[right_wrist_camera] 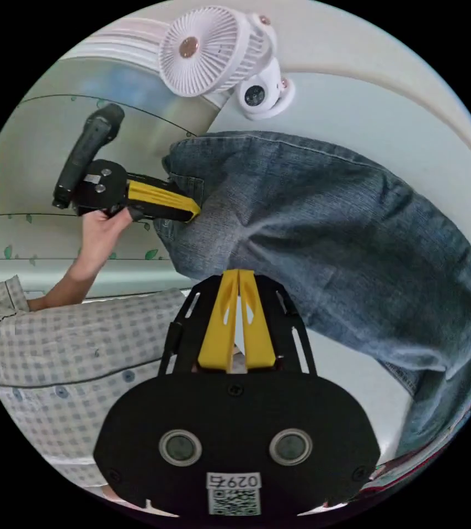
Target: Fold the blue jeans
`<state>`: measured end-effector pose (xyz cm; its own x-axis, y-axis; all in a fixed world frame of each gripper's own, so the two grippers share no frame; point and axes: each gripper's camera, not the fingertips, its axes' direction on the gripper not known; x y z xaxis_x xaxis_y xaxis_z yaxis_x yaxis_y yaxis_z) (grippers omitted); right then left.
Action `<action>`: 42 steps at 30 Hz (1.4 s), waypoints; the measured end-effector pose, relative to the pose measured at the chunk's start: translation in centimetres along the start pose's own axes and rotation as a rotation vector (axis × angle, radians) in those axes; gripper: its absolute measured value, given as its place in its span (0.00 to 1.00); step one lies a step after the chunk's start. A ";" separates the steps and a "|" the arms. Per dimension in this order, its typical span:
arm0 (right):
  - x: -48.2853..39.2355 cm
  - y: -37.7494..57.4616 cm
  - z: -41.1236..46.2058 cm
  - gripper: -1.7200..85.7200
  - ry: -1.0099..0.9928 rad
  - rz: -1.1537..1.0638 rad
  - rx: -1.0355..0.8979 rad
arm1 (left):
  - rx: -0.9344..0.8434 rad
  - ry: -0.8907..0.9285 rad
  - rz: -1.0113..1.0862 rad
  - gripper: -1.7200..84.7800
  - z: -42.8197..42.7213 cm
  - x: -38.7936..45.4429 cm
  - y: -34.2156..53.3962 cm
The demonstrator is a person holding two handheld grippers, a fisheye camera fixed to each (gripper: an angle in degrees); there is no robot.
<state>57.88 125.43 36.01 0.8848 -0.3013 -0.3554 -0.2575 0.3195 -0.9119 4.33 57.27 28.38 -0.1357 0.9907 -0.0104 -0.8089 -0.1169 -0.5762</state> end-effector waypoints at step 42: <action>27.1 27.5 -21.2 0.02 0.405 0.510 0.256 | -0.267 -0.384 -0.069 0.01 -1.2 14.1 -6.6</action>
<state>66.60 107.04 -3.05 0.4510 -0.3528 -0.8198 -0.4583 0.6967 -0.5519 8.43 72.07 31.05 -0.3293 0.8922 0.3092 -0.6552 0.0199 -0.7552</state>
